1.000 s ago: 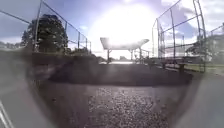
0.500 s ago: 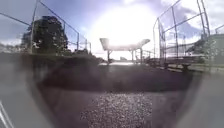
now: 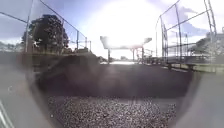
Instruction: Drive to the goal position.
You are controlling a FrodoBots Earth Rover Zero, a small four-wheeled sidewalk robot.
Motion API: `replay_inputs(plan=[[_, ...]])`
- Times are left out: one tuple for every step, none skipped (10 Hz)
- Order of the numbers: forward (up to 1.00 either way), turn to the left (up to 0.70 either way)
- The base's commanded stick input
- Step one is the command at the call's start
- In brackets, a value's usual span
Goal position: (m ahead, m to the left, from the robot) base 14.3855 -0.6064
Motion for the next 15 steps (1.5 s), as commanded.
replay_inputs(plan=[[0.70,0.00],[0.70,0.00],[0.70,0.00],[0.70,0.00],[0.70,0.00],[0.70,0.00],[0.70,0.00],[0.70,0.00],[0.70,0.00],[0.70,0.00],[0.70,-0.30],[0.70,-0.35],[0.70,-0.35],[0.70,-0.05],[0.70,0.00]])
